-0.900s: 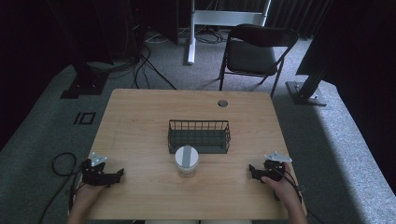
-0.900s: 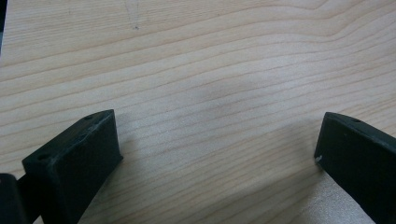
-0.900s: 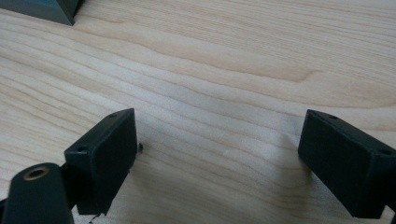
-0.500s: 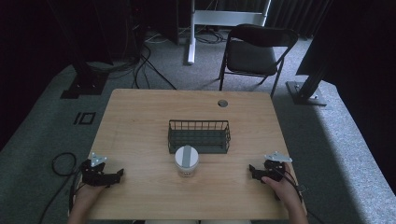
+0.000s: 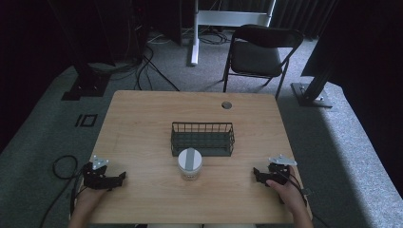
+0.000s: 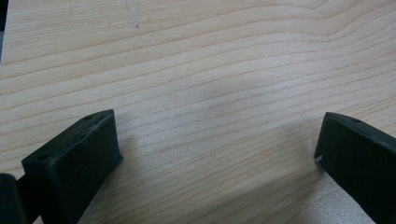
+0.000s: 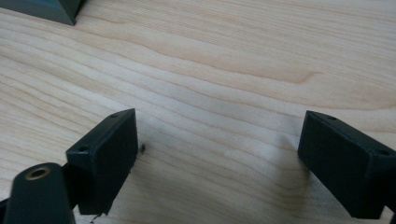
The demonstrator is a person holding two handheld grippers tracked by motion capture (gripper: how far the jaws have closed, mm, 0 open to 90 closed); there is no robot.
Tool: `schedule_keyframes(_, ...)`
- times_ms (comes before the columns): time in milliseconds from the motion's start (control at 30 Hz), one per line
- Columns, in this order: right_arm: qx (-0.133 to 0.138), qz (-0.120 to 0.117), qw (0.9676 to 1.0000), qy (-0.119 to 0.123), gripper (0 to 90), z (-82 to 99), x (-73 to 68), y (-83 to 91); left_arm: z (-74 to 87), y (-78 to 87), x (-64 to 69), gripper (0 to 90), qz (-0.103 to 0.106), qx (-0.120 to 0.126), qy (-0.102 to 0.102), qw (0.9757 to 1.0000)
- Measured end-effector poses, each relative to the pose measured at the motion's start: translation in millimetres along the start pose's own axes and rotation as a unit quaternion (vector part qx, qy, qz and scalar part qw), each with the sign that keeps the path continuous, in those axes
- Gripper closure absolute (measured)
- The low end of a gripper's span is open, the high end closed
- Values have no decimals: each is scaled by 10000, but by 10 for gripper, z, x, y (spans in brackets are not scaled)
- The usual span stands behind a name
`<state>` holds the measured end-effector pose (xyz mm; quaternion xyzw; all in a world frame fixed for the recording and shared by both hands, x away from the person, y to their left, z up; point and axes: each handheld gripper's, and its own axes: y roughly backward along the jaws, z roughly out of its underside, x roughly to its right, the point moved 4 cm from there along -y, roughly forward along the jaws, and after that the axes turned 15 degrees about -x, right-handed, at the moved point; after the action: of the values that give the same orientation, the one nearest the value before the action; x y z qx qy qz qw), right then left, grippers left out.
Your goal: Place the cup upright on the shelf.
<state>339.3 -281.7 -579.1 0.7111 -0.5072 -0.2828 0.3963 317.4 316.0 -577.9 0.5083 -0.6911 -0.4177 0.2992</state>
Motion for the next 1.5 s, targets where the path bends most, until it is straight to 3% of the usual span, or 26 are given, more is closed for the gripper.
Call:
schedule_keyframes(600, 290, -194, 9989, 306, 122, -157, -219, 104, 0, 0, 0, 1, 0, 1, 0, 10000)
schedule_keyframes(767, 334, -209, 9978, 535, 136, -193, -327, 118, 0, 0, 0, 1, 0, 0, 0, 10000)
schedule_keyframes(867, 358, -324, 9976, 487, 136, -209, -369, 127, 0, 0, 0, 1, -1, 0, 1, 10000)
schedule_keyframes(1067, 388, -433, 9961, 670, 135, -250, -511, 136, 0, 0, 0, 1, -1, 0, 0, 10000)
schedule_keyframes(1267, 469, -685, 9920, 946, 132, -290, -729, 129, 0, 0, 0, 1, 0, 0, -1, 10000)
schedule_keyframes(1500, 388, -847, 9899, 1070, 132, -311, -875, 106, 0, 0, 0, 1, 0, 0, -2, 10000)
